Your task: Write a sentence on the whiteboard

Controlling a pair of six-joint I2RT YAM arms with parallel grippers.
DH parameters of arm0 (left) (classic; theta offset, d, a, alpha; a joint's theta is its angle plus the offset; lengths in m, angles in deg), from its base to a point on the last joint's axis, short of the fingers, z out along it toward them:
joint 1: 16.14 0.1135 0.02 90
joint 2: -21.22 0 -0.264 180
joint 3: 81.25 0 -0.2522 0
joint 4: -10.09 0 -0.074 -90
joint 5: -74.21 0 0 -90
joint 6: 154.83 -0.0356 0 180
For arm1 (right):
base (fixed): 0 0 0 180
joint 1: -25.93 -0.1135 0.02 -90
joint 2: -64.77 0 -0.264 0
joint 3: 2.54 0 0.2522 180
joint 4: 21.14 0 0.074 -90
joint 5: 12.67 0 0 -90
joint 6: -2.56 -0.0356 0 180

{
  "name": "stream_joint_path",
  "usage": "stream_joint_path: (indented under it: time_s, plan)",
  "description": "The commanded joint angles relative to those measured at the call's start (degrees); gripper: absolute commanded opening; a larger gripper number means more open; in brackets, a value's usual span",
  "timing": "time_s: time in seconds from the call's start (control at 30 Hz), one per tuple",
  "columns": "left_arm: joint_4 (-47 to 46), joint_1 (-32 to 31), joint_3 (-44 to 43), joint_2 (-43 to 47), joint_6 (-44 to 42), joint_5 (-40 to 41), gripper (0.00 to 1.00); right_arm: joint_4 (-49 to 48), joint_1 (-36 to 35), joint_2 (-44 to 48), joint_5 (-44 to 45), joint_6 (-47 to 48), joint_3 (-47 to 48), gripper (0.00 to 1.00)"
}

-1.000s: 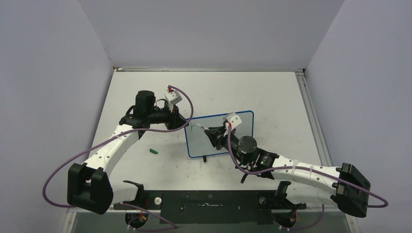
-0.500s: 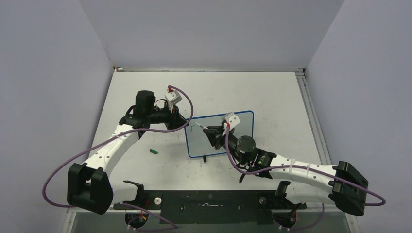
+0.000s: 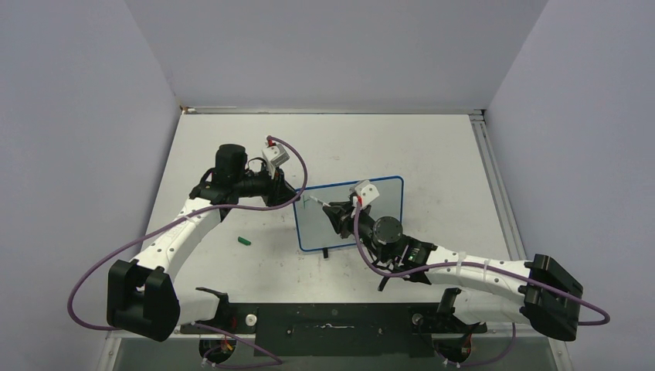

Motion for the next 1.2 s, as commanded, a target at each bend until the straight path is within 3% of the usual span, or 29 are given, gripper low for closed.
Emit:
stream_joint_path:
  time_s: [0.0, 0.8, 1.17]
  plan:
    - [2.02, 0.10, 0.39, -0.33, -1.92, 1.84, 0.00, -1.86, -0.14, 0.27, 2.05, -0.15, 0.41, 0.05]
    - [2.03, 0.10, 0.35, -0.35, -1.92, 1.80, 0.00, 3.12, -0.17, 1.36, 1.80, -3.06, -2.50, 0.05]
    - [2.24, 0.10, 0.31, -0.47, -2.01, 2.04, 0.00, 2.07, -0.71, 6.70, 1.56, -3.03, -2.28, 0.05]
